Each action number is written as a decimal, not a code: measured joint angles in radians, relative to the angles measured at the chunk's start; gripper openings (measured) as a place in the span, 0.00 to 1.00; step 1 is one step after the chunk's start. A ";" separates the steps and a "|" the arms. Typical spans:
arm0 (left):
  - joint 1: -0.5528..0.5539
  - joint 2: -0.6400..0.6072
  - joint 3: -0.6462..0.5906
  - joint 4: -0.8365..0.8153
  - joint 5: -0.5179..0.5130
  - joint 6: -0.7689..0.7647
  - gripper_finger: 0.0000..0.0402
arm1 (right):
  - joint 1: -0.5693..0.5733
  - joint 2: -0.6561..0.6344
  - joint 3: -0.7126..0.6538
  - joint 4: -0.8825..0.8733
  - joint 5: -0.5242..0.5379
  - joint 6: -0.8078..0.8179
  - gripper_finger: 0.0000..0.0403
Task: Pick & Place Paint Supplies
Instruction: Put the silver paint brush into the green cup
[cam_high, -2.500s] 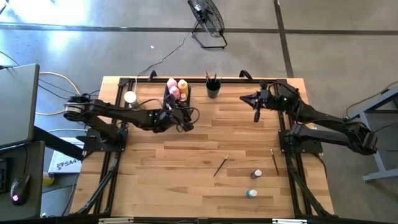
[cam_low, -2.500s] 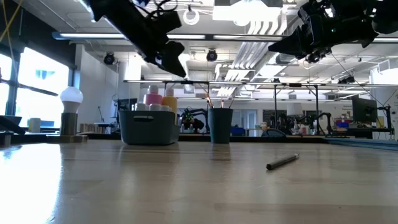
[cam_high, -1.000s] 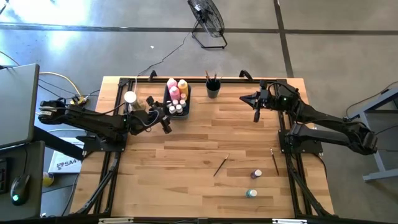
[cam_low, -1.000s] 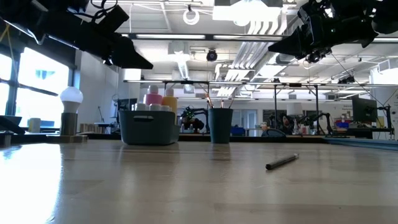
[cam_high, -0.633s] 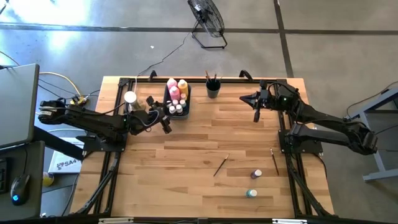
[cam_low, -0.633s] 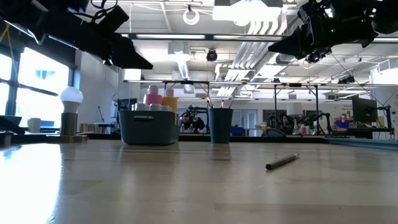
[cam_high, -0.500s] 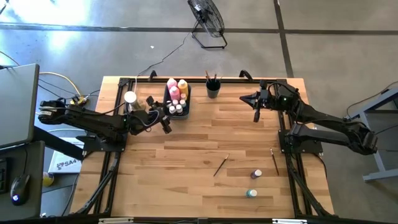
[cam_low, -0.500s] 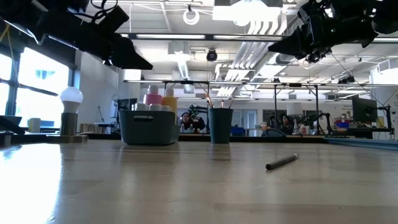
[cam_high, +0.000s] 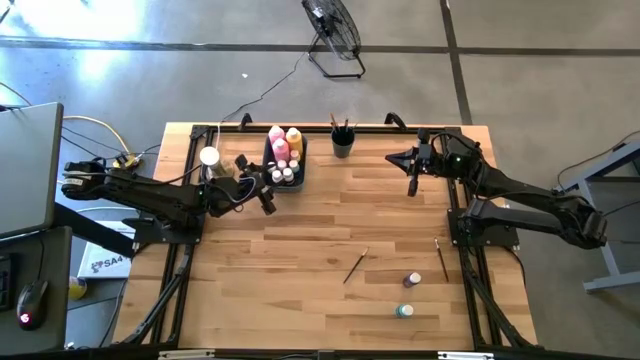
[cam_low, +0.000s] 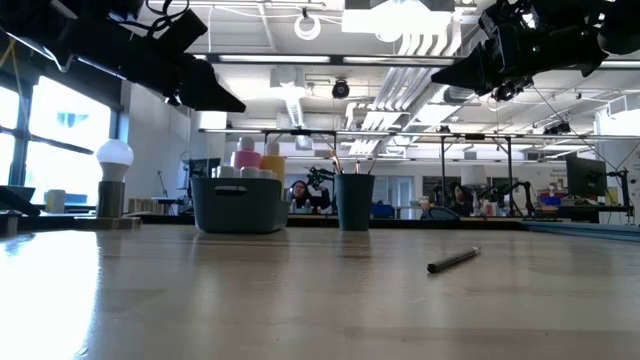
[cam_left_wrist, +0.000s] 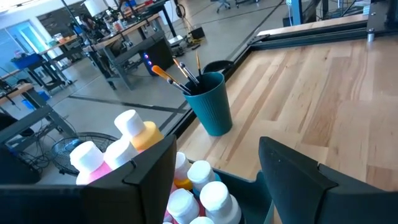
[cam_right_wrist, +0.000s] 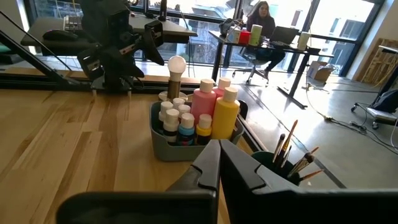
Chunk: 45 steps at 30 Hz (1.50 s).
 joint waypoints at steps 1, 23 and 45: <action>0.000 0.000 0.000 0.000 0.000 -0.002 0.56 | 0.000 0.000 0.000 0.000 0.000 0.000 0.00; 0.000 0.000 0.000 -0.048 -0.022 -0.026 0.56 | 0.000 0.000 0.000 -0.007 -0.003 0.105 0.00; 0.000 0.000 0.000 -0.144 -0.033 -0.035 0.56 | 0.214 0.019 0.292 -0.605 0.402 0.227 0.00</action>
